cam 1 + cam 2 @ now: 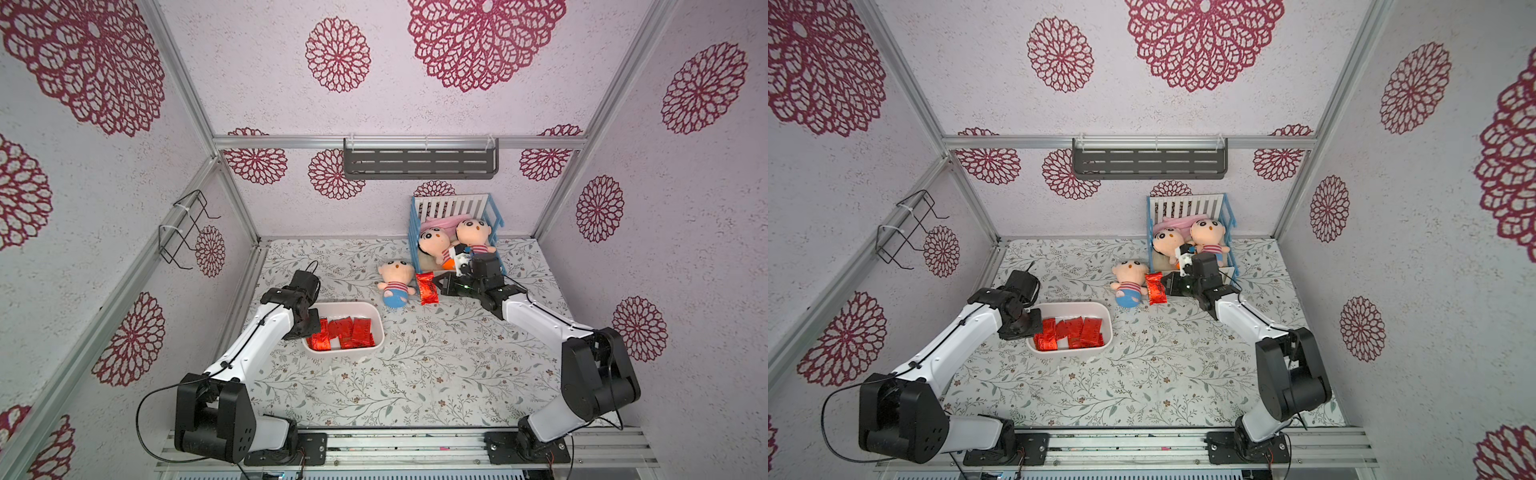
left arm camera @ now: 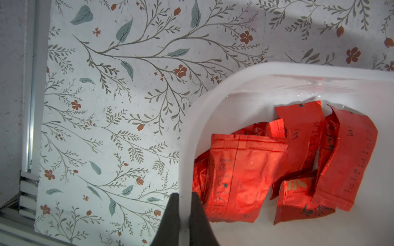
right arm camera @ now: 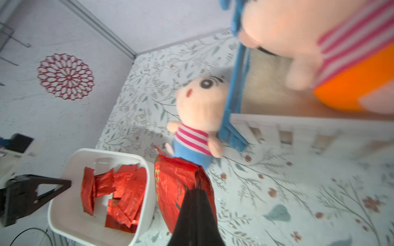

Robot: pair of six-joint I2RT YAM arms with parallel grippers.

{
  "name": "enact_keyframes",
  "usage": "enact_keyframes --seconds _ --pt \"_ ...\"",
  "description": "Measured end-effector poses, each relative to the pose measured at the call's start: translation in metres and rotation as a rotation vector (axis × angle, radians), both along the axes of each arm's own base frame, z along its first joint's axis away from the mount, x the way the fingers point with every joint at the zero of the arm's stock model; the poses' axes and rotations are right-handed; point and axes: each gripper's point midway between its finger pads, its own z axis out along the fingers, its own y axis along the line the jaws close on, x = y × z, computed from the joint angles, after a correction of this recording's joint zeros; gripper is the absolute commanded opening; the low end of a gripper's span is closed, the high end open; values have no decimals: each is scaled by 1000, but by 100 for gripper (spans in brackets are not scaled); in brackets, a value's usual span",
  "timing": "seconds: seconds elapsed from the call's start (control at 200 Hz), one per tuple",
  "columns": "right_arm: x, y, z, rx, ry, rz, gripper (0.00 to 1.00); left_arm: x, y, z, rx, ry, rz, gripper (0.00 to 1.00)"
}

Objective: Take the tea bags out of the storage box
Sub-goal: Place the tea bag at the center of the board.

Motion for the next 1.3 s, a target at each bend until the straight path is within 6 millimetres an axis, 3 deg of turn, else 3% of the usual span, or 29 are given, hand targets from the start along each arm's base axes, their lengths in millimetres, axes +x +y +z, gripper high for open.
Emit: enact_keyframes --seconds 0.14,0.27,0.68,0.771,0.841,0.961,1.051,1.186,1.256,1.301 --pt "-12 -8 -48 -37 116 -11 0 0 0 0 0 0 0 0" --pt "-13 -5 -77 -46 182 -6 0 0 0 0 0 0 0 0" --pt "-10 -4 -117 -45 261 -28 0 0 1 0 3 -1 1 0" --pt "-9 -5 -121 -37 278 -42 24 0 1 0 3 -1 1 0" --pt "-9 -5 -121 -34 280 -50 29 0 1 0 4 0 1 0" --pt "-8 -6 -118 -35 275 -54 35 0 1 0 4 0 1 0" --pt "-10 -6 -102 -21 246 -56 35 0 1 0 5 0 1 0" --pt "-16 12 -43 69 118 -3 36 0 1 0 5 0 1 0" --pt "-23 40 -10 126 39 68 36 0 1 0 5 0 1 0" --pt "-31 69 8 164 3 138 37 0 1 0 5 0 1 0"
